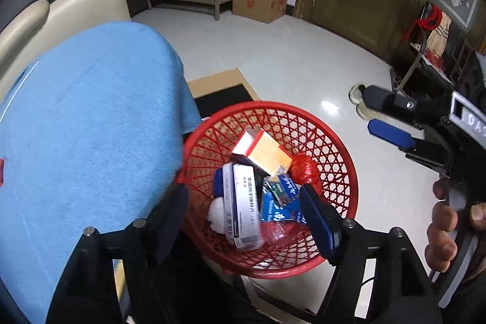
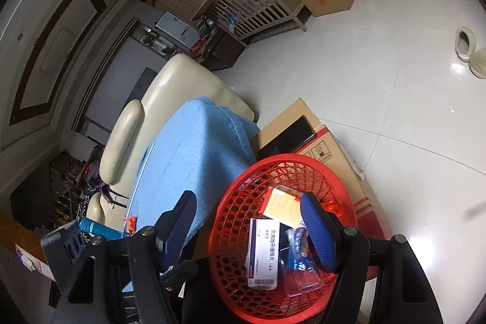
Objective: Collect trash
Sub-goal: 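Release the white box into the basket and return both tools to the table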
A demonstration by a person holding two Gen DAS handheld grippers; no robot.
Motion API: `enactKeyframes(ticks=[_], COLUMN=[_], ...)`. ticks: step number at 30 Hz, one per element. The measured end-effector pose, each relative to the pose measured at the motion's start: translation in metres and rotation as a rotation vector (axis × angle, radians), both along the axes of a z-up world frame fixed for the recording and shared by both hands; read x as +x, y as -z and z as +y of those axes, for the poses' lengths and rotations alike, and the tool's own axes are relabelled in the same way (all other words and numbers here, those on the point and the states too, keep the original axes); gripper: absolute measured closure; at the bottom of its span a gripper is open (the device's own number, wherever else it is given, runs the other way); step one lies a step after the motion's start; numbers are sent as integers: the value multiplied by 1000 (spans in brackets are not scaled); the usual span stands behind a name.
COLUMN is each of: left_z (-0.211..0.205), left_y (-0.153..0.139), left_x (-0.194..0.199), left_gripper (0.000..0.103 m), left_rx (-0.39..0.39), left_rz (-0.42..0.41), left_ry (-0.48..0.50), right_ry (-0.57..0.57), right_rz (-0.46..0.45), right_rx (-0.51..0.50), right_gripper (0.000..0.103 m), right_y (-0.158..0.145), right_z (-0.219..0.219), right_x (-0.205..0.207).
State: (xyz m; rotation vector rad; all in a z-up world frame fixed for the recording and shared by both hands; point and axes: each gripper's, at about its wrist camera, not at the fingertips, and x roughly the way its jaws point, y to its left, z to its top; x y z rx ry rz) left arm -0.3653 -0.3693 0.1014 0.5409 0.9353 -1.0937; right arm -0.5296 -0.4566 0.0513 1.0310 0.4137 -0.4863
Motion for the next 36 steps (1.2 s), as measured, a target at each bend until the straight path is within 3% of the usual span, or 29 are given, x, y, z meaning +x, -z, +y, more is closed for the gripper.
enactKeyframes(ticks=[4,10,25,29,33,36], left_z=[25,85,246,276,285,283], left_y=[-15,-27,0,0,-5,-1], left_x=[24,76,210,263,314,349], left_gripper=[28,28,27,27,26,23], left_rx=[-35,-75,-54,-69,-100,-64], left_rz=[-53,-89,-112,-126,-126,-170], left_ry=[-64,-236,-761,-913,-996,-1060], right_ry=[-28,-110,-376,-421,-467,-483], right_rz=[6,31,175,204,241,263], right_rx=[-6,-18,-85,-86,-108,-112], right_gripper=[28,28,28,28,28,28], right_y=[-2,-5,-4,0,1,2], right_z=[7,29,107,126,144,150], right_x=[13,48,175,203,226,239])
